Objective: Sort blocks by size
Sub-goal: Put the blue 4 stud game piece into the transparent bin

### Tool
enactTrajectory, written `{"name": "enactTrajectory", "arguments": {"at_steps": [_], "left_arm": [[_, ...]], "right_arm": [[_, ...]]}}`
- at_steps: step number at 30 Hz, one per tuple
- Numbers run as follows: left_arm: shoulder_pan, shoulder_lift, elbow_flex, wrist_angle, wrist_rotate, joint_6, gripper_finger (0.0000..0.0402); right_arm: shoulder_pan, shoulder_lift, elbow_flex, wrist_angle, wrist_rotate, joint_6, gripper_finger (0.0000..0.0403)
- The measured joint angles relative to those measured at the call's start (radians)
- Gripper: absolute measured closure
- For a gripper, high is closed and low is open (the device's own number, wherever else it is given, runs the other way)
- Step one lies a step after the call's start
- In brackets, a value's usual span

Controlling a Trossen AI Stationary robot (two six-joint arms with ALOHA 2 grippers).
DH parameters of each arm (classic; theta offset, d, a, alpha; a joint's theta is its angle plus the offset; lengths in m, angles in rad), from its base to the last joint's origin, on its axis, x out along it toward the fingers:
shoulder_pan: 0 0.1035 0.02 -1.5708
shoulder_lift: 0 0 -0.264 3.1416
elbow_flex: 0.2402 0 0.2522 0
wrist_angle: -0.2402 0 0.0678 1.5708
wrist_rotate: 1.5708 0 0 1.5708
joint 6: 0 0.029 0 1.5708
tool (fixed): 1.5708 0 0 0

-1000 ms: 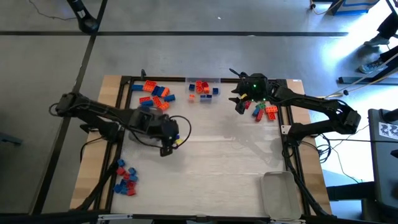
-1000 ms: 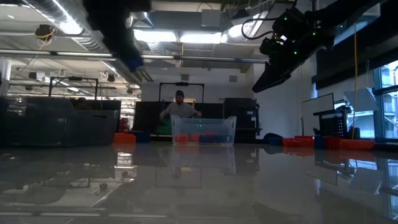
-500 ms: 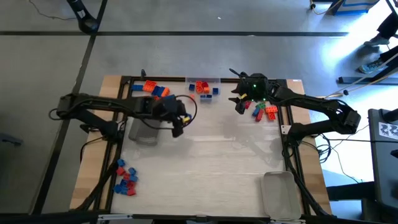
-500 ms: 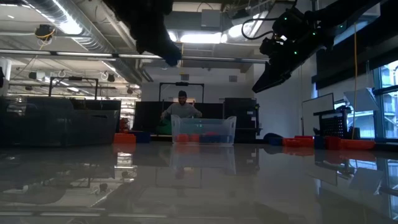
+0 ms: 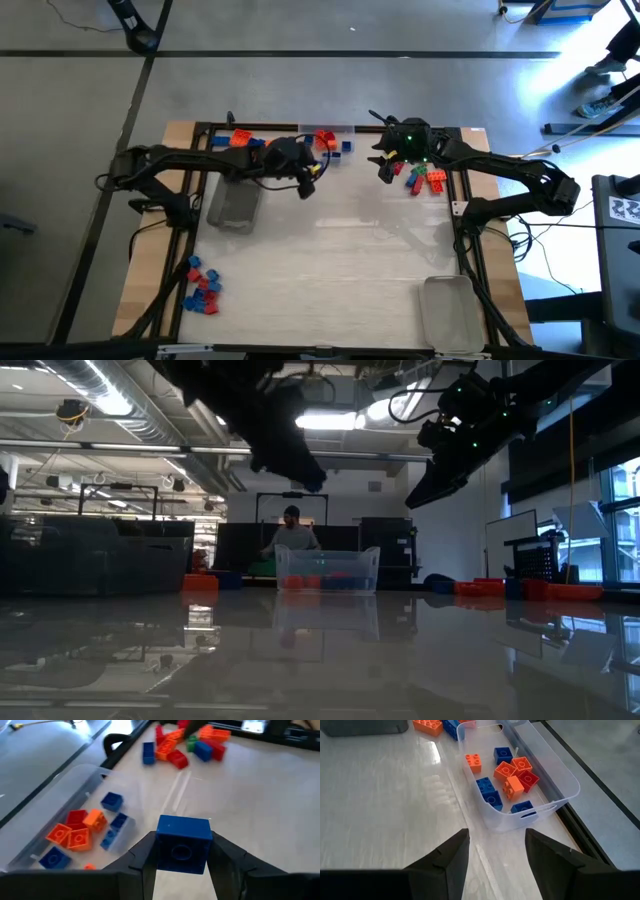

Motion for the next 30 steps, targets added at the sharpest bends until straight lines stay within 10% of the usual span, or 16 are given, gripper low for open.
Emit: {"name": "enactTrajectory", "arguments": {"at_steps": [30], "left_arm": [[0.262,0.336,-0.001,0.389,-0.015,-0.005,0.0236]], "right_arm": [[0.000,0.000,0.000,0.033,0.000,-0.007,0.0210]]}}
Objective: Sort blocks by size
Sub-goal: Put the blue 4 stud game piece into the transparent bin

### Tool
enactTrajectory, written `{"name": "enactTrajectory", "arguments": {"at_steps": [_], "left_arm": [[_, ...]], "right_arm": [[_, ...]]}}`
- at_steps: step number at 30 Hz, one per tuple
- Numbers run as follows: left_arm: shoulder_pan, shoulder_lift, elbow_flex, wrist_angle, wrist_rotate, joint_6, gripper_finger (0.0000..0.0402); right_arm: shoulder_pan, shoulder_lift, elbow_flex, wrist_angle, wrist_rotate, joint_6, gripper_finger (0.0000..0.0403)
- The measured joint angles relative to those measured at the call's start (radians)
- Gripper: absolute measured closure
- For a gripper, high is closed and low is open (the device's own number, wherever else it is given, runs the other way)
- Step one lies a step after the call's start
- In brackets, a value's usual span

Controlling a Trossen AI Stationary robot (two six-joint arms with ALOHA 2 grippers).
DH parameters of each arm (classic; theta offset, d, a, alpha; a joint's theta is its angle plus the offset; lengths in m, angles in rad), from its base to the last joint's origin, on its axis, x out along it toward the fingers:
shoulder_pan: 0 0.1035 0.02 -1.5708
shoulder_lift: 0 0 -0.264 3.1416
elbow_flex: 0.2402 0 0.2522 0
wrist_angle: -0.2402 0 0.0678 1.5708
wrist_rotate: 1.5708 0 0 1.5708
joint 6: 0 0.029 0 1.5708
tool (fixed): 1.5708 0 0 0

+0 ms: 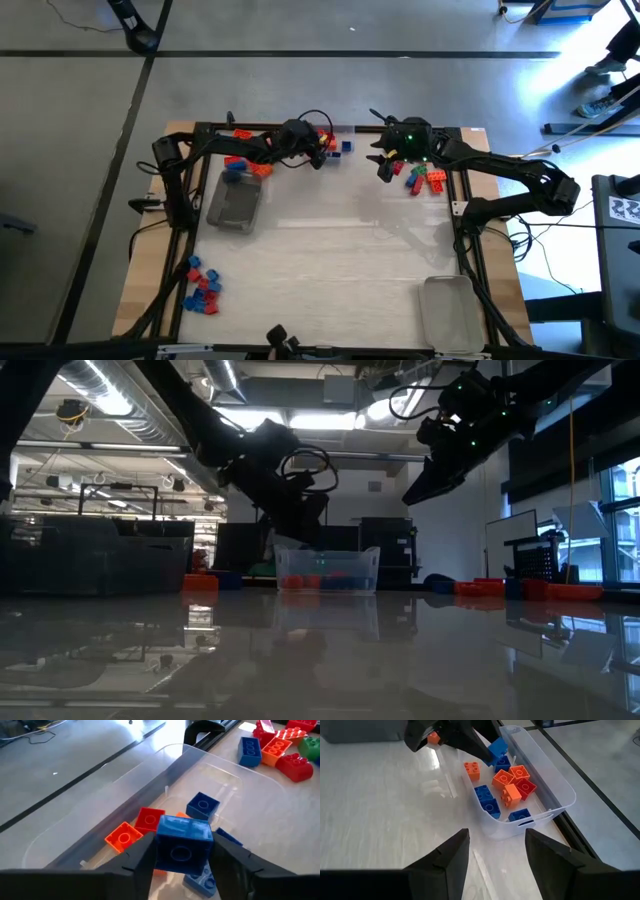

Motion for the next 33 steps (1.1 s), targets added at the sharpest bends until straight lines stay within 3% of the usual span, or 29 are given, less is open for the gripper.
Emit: {"name": "enactTrajectory", "arguments": {"at_steps": [7,14,24,33], "left_arm": [[-0.007,-0.030,0.000,-0.046,0.004,-0.008,0.0182],[-0.083,-0.199,0.000,-0.257,0.004,0.001,0.0182],[-0.341,-0.432,0.001,-0.585,-0.002,-0.028,0.0192],[-0.616,-0.501,0.001,-0.845,-0.020,-0.323,0.0192]], "right_arm": [[0.000,0.000,0.000,-0.004,0.000,0.000,0.0210],[0.000,0.000,0.000,-0.003,0.000,0.000,0.0210],[0.000,0.000,0.000,-0.006,0.000,0.000,0.0210],[0.000,0.000,0.000,-0.007,0.000,0.000,0.0210]]}}
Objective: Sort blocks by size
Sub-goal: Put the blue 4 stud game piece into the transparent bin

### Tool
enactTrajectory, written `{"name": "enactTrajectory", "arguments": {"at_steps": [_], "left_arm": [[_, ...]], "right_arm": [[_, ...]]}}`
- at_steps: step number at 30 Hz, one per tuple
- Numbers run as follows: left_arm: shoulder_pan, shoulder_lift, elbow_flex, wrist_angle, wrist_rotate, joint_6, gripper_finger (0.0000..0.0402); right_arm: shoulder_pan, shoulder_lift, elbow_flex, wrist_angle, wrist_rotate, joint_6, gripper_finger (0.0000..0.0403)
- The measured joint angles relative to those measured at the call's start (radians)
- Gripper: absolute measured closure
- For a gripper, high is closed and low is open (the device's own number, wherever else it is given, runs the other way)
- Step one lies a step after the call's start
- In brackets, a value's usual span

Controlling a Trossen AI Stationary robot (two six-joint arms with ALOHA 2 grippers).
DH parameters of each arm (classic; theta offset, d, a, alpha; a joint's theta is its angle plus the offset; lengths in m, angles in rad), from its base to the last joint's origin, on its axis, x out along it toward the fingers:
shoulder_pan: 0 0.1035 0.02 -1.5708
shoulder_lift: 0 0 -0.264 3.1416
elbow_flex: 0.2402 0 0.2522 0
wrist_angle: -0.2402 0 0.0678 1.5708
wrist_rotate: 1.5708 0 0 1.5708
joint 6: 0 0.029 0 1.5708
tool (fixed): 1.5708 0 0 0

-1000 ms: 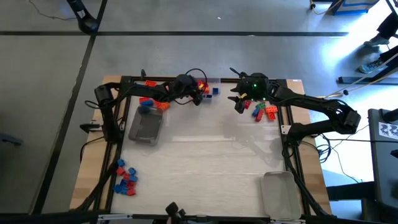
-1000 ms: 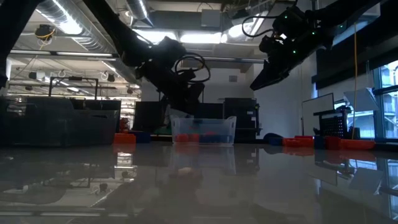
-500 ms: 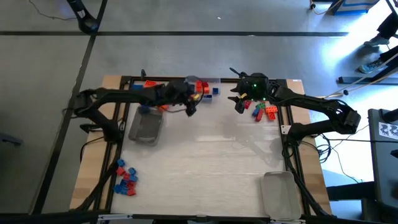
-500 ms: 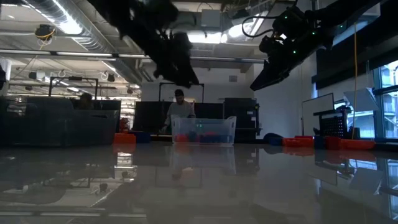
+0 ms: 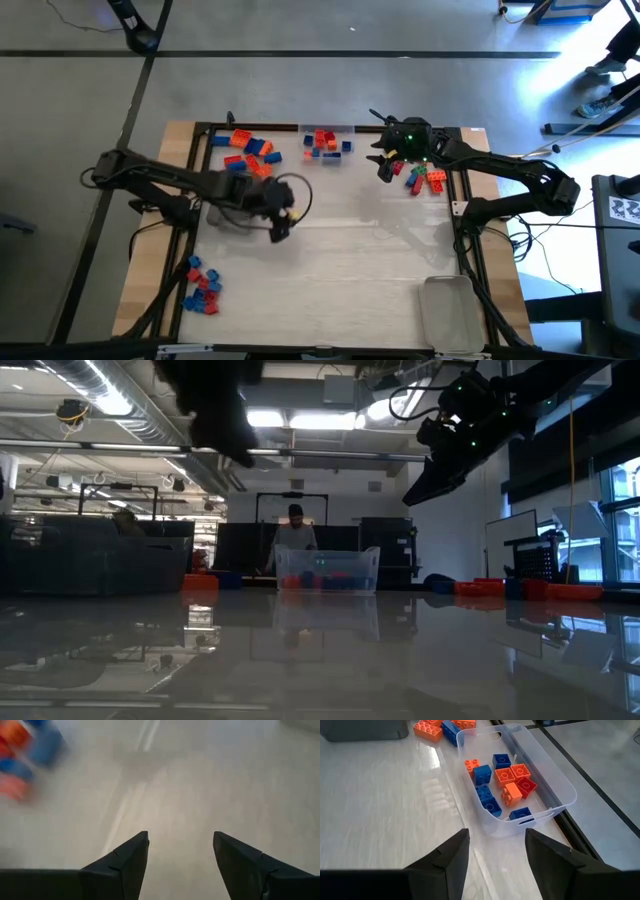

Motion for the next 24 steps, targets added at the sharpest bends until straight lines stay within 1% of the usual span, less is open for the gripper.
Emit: {"name": "enactTrajectory", "arguments": {"at_steps": [7,12,24], "left_arm": [[-0.183,0.000,0.000,-0.155,-0.003,-0.237,0.0192],[-0.299,0.000,0.000,-0.249,-0.003,-0.434,0.0192],[-0.530,0.001,0.000,-0.448,0.009,-0.907,0.0192]], "right_arm": [[0.000,0.000,0.000,0.000,0.000,0.000,0.0210],[0.000,0.000,0.000,-0.005,0.000,0.001,0.0210],[0.000,0.000,0.000,-0.005,0.000,0.004,0.0210]]}}
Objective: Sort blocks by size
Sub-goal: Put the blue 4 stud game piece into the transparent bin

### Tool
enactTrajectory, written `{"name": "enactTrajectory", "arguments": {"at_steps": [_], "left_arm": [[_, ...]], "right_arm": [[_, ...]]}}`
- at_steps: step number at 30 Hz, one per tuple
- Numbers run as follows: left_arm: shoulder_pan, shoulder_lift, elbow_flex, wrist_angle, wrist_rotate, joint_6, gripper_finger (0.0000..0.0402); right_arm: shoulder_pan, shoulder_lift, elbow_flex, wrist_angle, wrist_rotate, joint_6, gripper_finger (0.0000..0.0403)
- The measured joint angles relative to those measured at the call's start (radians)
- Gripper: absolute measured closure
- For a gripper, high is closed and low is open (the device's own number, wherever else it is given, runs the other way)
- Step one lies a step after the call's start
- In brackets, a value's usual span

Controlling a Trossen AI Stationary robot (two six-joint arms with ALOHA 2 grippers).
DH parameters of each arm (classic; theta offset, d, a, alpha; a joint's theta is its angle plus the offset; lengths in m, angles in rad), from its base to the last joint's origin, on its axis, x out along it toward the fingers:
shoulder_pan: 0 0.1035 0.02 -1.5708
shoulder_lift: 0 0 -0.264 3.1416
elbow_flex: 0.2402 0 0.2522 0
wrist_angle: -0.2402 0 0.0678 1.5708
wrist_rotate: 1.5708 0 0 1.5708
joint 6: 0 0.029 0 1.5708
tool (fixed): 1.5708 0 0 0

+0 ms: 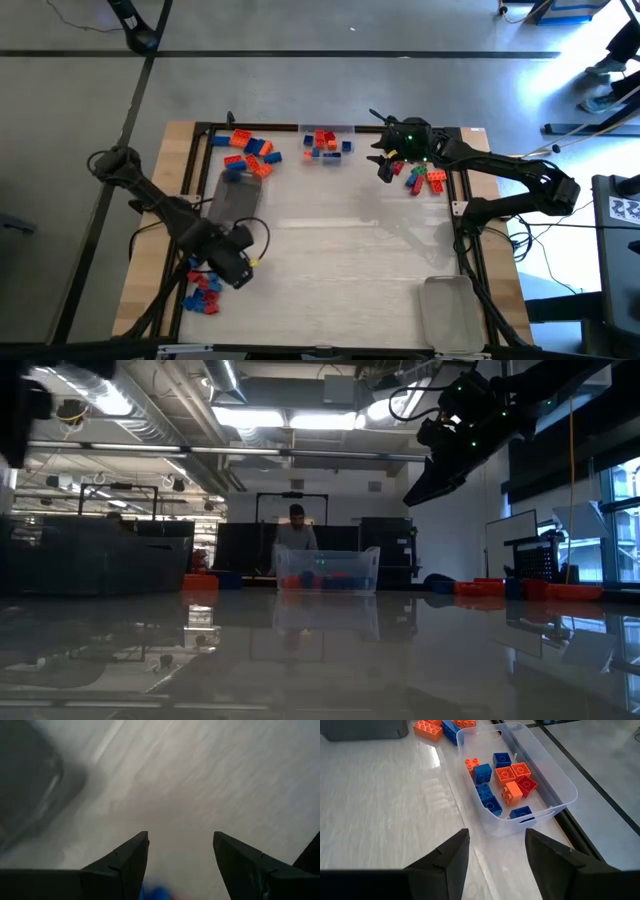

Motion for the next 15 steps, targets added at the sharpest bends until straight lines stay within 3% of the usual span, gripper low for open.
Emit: {"name": "enactTrajectory", "arguments": {"at_steps": [9,15], "left_arm": [[-0.115,0.000,-0.024,-0.050,0.047,-0.259,0.0192],[-0.166,0.000,-0.111,-0.037,0.148,-0.366,0.0192]], "right_arm": [[0.000,0.000,0.000,0.000,0.000,0.000,0.0210],[0.000,0.000,0.000,0.000,0.000,0.000,0.0210]]}}
